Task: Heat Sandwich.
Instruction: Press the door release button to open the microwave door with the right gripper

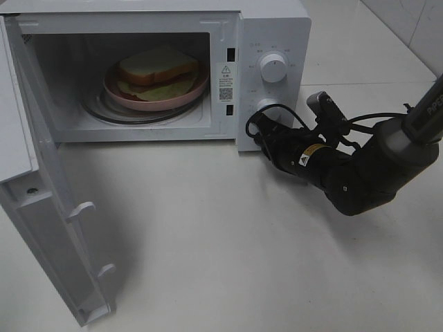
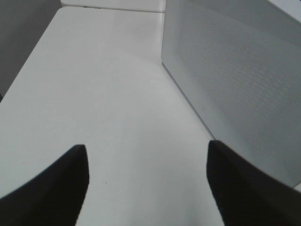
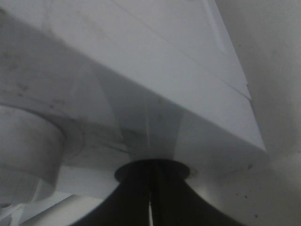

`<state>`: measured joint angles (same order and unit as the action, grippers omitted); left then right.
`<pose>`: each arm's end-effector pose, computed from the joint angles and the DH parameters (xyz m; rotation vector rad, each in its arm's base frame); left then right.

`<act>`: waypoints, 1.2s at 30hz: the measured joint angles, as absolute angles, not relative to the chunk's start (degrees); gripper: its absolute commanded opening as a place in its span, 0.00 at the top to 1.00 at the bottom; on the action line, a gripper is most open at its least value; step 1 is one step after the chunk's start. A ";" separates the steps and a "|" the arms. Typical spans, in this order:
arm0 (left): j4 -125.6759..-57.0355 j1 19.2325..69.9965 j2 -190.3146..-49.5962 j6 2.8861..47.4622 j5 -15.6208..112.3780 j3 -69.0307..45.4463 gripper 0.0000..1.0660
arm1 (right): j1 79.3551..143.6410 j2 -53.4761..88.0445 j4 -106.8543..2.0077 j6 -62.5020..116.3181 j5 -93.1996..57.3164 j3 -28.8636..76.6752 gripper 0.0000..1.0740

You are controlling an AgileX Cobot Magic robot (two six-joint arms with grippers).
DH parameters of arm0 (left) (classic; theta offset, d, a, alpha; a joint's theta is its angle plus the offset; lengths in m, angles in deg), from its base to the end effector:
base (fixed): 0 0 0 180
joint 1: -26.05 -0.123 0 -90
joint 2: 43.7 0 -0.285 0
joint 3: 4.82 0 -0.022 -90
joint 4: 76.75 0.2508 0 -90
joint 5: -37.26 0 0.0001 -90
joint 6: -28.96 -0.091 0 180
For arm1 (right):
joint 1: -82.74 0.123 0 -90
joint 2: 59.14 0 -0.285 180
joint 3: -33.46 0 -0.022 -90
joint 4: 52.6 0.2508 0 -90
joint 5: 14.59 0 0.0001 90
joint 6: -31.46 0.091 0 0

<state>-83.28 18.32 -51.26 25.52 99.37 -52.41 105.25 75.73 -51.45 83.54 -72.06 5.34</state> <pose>-0.0074 -0.0102 0.2805 -0.0681 2.0402 -0.0144 0.3545 0.1453 0.0671 0.5170 1.8691 0.8864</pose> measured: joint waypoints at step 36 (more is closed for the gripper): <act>-83.28 18.32 -51.26 25.52 99.37 -52.41 0.36 | 104.11 67.25 -50.88 80.16 -67.65 -0.79 1.00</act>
